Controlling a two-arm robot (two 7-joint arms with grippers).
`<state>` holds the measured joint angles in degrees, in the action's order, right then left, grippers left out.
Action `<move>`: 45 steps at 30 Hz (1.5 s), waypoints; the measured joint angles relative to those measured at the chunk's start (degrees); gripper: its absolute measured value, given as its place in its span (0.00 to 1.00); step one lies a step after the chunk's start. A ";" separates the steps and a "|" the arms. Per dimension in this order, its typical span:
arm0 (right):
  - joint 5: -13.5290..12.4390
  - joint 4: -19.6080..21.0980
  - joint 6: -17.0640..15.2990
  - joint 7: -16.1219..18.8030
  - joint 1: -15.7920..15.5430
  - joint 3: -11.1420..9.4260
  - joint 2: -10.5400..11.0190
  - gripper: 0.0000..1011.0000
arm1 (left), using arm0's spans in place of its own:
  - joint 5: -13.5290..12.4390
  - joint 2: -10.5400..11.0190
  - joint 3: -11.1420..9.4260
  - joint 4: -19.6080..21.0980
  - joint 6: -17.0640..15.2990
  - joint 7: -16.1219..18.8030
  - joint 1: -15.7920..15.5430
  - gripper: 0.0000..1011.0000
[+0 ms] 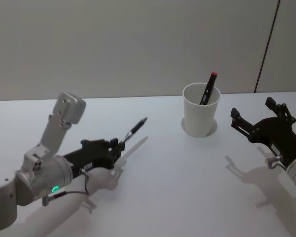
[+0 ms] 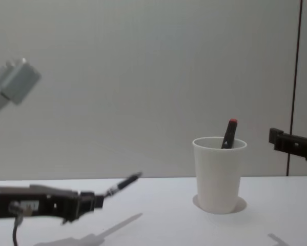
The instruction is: Place the pen into the pen holder.
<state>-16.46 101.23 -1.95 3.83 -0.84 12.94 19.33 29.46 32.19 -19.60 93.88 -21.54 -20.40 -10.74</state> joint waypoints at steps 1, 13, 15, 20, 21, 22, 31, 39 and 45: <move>0.00 0.00 0.00 0.00 0.00 0.00 0.00 0.99 | 0.45 0.01 0.16 0.14 0.44 0.23 0.04 0.16; 0.00 0.00 0.00 0.00 0.00 0.00 0.00 0.99 | 5.98 -0.36 1.54 1.49 7.13 1.34 -0.05 0.16; 0.00 0.00 0.00 0.00 0.00 0.00 0.00 0.99 | 6.63 -0.57 1.66 1.64 8.20 0.84 -0.28 0.16; 0.00 0.00 0.00 0.00 0.00 0.00 0.00 0.99 | 7.54 -1.13 1.75 1.85 10.07 -0.83 -0.94 0.16; 0.00 0.00 0.00 0.00 0.00 0.00 0.00 0.99 | 7.76 -1.34 1.75 1.89 10.59 -1.56 -1.20 0.16; 0.00 0.00 0.00 0.00 0.00 0.00 0.00 0.99 | 7.86 -1.44 1.74 1.90 10.79 -1.79 -1.34 0.16; 0.00 0.00 0.00 0.00 0.00 0.00 0.00 0.99 | 8.11 -2.82 1.20 1.88 12.16 -6.43 -3.06 0.16; 0.00 0.00 0.00 0.00 0.00 0.00 0.00 0.99 | 7.28 -4.07 0.24 1.68 12.19 -11.39 -4.63 0.16; 0.00 0.00 0.00 0.00 0.00 0.00 0.00 0.99 | 6.50 -4.96 -0.61 1.60 11.68 -14.42 -5.55 0.16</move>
<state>-16.46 101.23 -1.95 3.83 -0.84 12.94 19.33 35.96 27.24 -20.21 95.48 -9.86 -34.82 -16.29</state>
